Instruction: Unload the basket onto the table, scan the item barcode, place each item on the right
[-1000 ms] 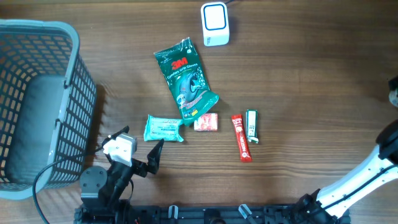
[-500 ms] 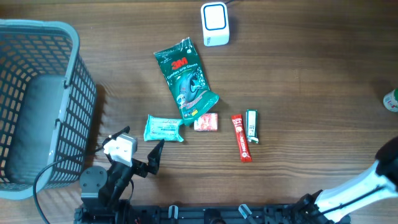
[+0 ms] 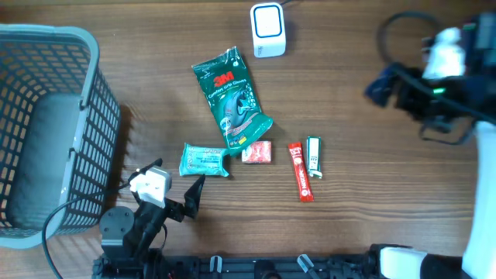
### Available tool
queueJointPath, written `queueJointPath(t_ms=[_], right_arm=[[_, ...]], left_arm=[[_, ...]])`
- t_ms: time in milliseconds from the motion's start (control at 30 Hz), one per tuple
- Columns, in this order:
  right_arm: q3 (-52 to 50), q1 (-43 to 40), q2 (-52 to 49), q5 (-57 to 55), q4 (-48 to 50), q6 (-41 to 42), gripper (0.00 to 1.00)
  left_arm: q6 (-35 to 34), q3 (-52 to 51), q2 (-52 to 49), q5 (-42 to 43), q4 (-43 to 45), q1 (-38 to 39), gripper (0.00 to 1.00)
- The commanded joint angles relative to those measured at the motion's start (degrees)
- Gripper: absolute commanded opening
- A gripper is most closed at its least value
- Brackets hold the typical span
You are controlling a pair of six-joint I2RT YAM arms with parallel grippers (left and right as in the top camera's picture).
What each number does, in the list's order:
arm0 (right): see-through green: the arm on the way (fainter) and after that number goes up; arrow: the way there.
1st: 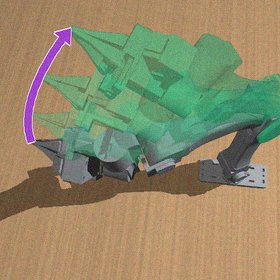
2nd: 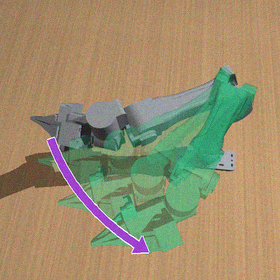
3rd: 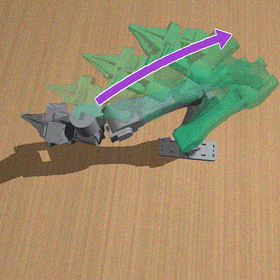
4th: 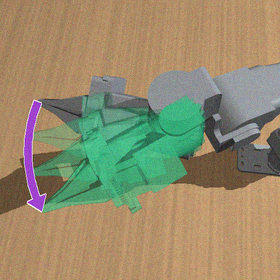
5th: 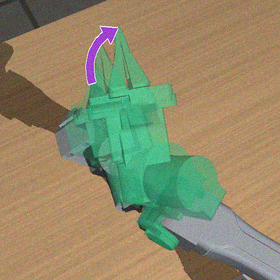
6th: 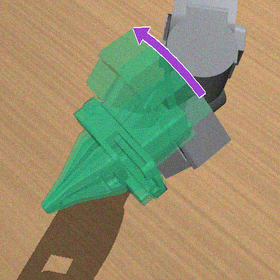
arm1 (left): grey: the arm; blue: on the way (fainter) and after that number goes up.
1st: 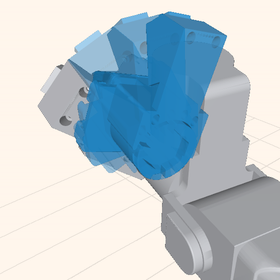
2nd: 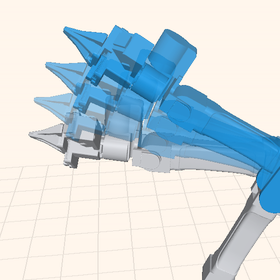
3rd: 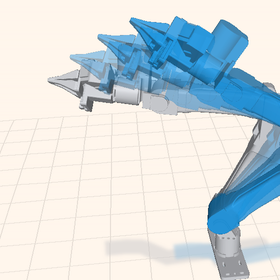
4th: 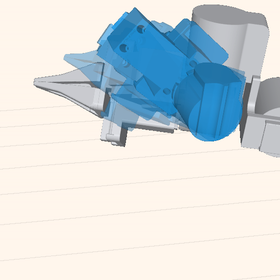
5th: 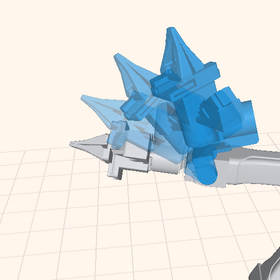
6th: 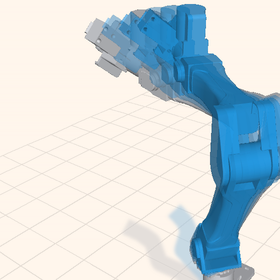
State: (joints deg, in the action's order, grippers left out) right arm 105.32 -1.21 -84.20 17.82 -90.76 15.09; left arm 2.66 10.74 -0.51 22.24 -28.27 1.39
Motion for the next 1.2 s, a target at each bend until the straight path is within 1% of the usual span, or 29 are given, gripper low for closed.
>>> queueJointPath(t_ms=[0, 67, 167, 300, 433, 533, 700, 733, 800, 900, 1033, 1100, 1167], right_arm=[[-11.78, 7.5, -0.79, -3.43, 4.5, 2.84, 1.0], [-20.41, 10.16, -0.83, -6.03, 9.2, 5.2, 1.0], [-31.91, 11.54, -0.83, -6.34, 16.48, 9.77, 1.0], [-45.81, 11.93, -0.83, -2.84, 29.92, 12.09, 0.99], [-54.01, 13.16, -0.94, -1.79, 40.37, 15.1, 1.0], [-55.41, 15.74, -2.01, -3.89, 45.7, 15.15, 0.97], [-55.41, 20.79, -8.33, -14.67, 48.76, 16.59, 0.95], [-55.41, 21.11, -9.66, -15.89, 48.65, 16.57, 0.9], [-55.41, 21.11, -12.92, -16.96, 48.68, 16.55, 0.88], [-55.41, 21.11, -15.28, -16.96, 50.03, 16.46, 0.76], [-55.41, 21.14, -15.45, -16.94, 53.66, 16.41, 0.69], [-55.41, 21.14, -15.45, -16.52, 54.21, 16.39, 0.68], [-55.41, 21.11, -15.45, -16.5, 54.16, 16.33, 0.64]], left_arm=[[-0.55, -0.68, 0.09, 0.87, 0.09, -0.17, 1.0], [-0.57, -0.68, 0.09, 0.87, 0.09, -0.17, 1.0], [-0.57, -0.68, 0.09, 0.87, 0.09, -0.17, 1.0], [-0.55, -0.68, 0.09, 0.87, 0.09, -0.17, 1.0], [-0.57, -0.68, 0.09, 0.87, 0.09, -0.17, 1.0], [-0.57, -0.68, 0.09, 0.87, 0.09, -0.17, 1.0], [-0.55, -0.68, 0.09, 0.87, 0.09, -0.17, 1.0], [-0.57, -0.68, 0.09, 0.87, 0.09, -0.17, 1.0], [-0.57, -0.68, 0.09, 0.87, 0.09, -0.17, 1.0], [-0.57, -0.68, 0.09, 0.87, 0.09, -0.17, 1.0], [-0.55, -0.68, 0.09, 0.87, 0.09, -0.17, 1.0], [-0.57, -0.68, 0.09, 0.87, 0.09, -0.17, 1.0], [-0.55, -0.68, 0.09, 0.87, 0.09, -0.17, 1.0]])
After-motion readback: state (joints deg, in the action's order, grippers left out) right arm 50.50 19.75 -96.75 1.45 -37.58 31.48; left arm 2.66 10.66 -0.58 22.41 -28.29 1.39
